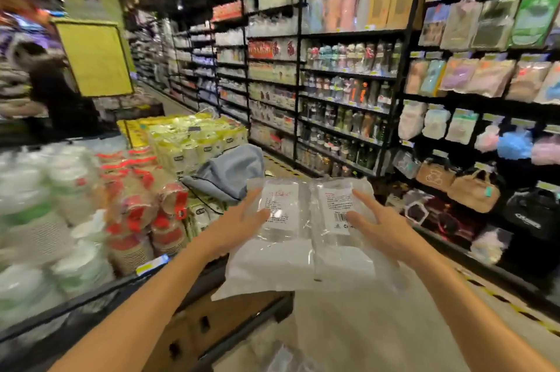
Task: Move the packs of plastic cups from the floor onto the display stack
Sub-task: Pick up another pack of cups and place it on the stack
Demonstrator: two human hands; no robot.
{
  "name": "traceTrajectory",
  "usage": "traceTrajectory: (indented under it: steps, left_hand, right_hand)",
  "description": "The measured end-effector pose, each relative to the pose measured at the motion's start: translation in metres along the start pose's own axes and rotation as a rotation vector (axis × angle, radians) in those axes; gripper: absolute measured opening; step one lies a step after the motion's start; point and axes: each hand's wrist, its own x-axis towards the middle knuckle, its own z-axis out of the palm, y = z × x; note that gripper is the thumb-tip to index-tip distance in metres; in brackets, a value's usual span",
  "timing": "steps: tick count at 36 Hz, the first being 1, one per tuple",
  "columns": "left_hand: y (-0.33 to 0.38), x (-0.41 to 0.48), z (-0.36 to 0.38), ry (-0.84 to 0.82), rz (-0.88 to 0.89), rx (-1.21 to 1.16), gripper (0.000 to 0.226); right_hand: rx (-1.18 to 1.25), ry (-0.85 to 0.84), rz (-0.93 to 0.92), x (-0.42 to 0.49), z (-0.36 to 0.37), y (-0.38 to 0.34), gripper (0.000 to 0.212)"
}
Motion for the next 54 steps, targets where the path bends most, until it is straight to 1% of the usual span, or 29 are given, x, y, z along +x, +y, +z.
traceTrajectory:
  steps: [4,7,12,14,19,22,25,29,31,34,37,40,44,48,54]
  left_hand:
    - [-0.024,-0.045,-0.036,0.169,-0.142,0.002,0.068]
    - [-0.041,-0.089,-0.064,0.3,-0.25,0.012,0.067]
    - [-0.071,-0.175,-0.111,0.48,-0.407,-0.02,0.068]
    - [-0.085,-0.211,-0.128,0.557,-0.492,0.013,0.066]
    - [-0.125,-0.309,-0.171,0.717,-0.628,0.017,0.071]
    - [-0.139,-0.369,-0.191,0.793,-0.686,-0.024,0.083]
    - [-0.152,-0.422,-0.213,0.875,-0.733,-0.065,0.075]
    - [-0.171,-0.484,-0.24,0.956,-0.866,-0.047,0.072]
    - [-0.183,-0.511,-0.25,1.001,-0.939,-0.035,0.072]
    - [-0.198,-0.543,-0.263,1.044,-1.051,-0.016,0.07]
    - [-0.213,-0.571,-0.271,1.066,-1.082,0.006,0.068]
    - [-0.238,-0.594,-0.281,1.107,-1.092,0.018,0.072]
    - [-0.27,-0.614,-0.301,1.188,-1.135,-0.068,0.078]
    - [-0.297,-0.624,-0.324,1.26,-1.139,-0.062,0.078]
    - [-0.318,-0.639,-0.359,1.387,-1.18,-0.093,0.062]
  right_hand:
    - [0.006,-0.105,-0.194,0.026,0.03,-0.05,0.063]
    - [0.012,-0.196,-0.353,0.038,0.063,-0.093,0.063]
    - [0.046,-0.38,-0.586,0.036,0.124,-0.172,0.065]
    - [0.072,-0.446,-0.665,0.028,0.152,-0.207,0.064]
    - [0.075,-0.573,-0.818,-0.011,0.221,-0.299,0.061]
    - [0.093,-0.661,-0.914,-0.039,0.26,-0.352,0.061]
    - [0.105,-0.762,-0.97,-0.071,0.297,-0.403,0.062]
    - [0.121,-0.789,-1.071,-0.116,0.345,-0.461,0.064]
    - [0.121,-0.822,-1.109,-0.136,0.369,-0.485,0.062]
    - [0.113,-0.876,-1.148,-0.156,0.406,-0.52,0.066]
    - [0.122,-0.952,-1.17,-0.175,0.437,-0.552,0.062]
    - [0.132,-0.977,-1.232,-0.186,0.469,-0.582,0.066]
    - [0.148,-1.054,-1.292,-0.193,0.516,-0.626,0.065]
    - [0.167,-1.097,-1.373,-0.198,0.56,-0.673,0.064]
    - [0.138,-1.134,-1.495,-0.213,0.619,-0.75,0.058]
